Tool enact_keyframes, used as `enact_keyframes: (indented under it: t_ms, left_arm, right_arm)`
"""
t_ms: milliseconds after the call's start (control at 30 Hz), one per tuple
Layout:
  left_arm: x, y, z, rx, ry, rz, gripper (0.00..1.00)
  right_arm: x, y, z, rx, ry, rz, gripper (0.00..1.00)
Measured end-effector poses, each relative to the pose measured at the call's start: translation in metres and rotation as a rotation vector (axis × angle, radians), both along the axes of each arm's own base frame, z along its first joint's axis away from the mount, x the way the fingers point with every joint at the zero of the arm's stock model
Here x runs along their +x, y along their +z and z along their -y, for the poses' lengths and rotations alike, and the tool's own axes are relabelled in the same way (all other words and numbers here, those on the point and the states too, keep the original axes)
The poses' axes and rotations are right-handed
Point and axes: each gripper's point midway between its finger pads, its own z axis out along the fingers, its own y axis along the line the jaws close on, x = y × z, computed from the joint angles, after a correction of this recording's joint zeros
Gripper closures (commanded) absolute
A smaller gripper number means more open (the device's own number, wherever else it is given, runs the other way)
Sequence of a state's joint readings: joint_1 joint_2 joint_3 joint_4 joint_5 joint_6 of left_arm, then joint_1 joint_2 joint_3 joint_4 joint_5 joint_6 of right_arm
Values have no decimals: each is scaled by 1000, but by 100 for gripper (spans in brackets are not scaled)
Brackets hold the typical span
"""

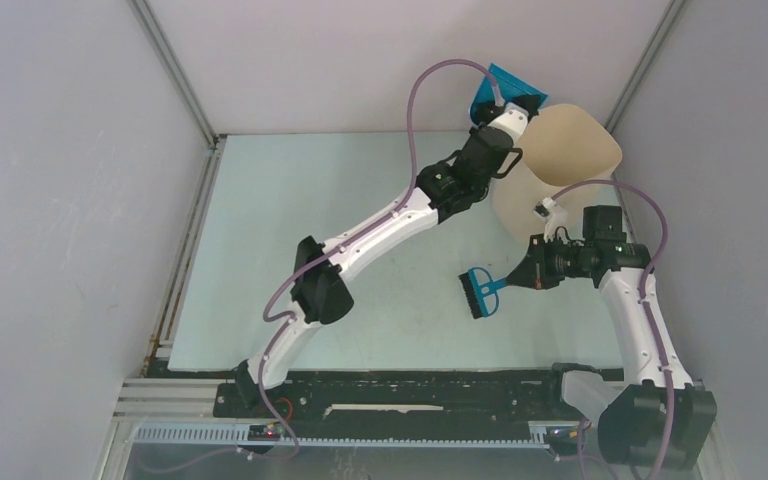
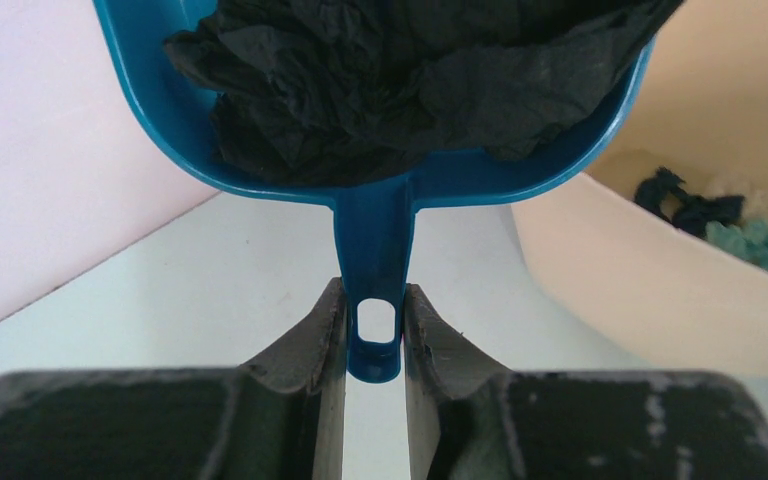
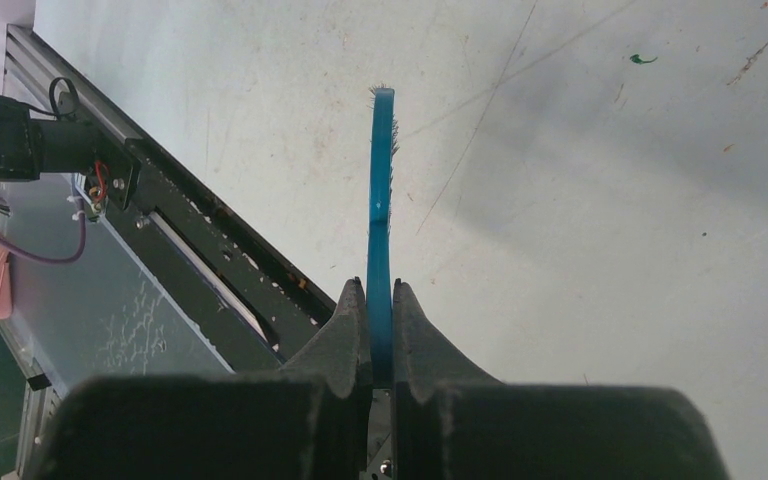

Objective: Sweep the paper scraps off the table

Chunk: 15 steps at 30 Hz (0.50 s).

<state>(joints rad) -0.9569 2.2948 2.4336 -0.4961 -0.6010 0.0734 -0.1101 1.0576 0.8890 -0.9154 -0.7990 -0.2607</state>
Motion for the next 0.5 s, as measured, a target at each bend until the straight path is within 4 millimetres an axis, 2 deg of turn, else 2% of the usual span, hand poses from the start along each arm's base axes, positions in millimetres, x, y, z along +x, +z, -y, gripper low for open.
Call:
enact_keyframes:
  t_ms: [267,500]
  left_arm:
    - [26,-11,11,16,69,94,100]
    - [40,-5,11,108,107,220,100]
  right_arm:
    - [0,1,0,5,2,2,100]
    - [0,1,0,9,-1,2,100]
